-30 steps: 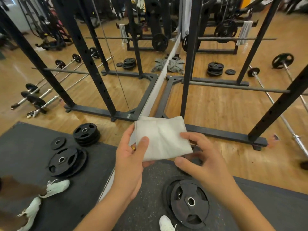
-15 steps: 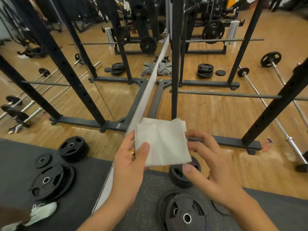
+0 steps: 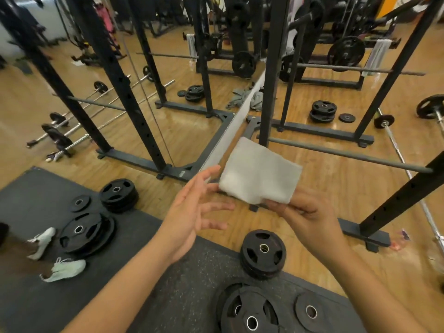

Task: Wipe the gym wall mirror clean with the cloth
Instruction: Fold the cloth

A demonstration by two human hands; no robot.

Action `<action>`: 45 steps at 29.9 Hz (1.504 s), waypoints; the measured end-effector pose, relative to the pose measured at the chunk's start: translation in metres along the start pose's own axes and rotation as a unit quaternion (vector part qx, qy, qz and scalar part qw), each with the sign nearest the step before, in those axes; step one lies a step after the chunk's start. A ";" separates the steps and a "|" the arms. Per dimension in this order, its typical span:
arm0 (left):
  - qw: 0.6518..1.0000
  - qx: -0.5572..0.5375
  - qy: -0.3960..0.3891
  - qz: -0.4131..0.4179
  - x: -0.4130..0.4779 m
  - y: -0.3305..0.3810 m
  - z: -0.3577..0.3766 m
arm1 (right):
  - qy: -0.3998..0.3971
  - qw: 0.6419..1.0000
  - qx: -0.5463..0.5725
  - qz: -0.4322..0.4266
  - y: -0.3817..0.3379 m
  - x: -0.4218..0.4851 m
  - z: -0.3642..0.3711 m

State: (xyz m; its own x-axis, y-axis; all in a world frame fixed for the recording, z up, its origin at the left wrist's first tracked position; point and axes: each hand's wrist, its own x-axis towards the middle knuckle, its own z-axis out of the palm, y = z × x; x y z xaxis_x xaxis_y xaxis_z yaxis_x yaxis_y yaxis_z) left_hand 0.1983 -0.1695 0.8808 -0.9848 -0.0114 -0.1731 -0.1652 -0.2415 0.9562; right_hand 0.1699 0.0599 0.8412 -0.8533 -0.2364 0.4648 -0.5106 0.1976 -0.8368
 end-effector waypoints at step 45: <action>0.994 0.065 0.072 0.042 0.055 -0.046 -0.013 | 0.013 0.970 0.121 0.210 0.027 0.038 0.040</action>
State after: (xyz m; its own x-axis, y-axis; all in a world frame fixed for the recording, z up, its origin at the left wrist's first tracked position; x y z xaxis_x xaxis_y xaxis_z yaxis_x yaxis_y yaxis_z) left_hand 0.1519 -0.1714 0.8243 -0.9792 -0.1682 -0.1139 -0.0970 -0.1060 0.9896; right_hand 0.1281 0.0181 0.8244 -0.9846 -0.1590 0.0729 -0.0803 0.0409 -0.9959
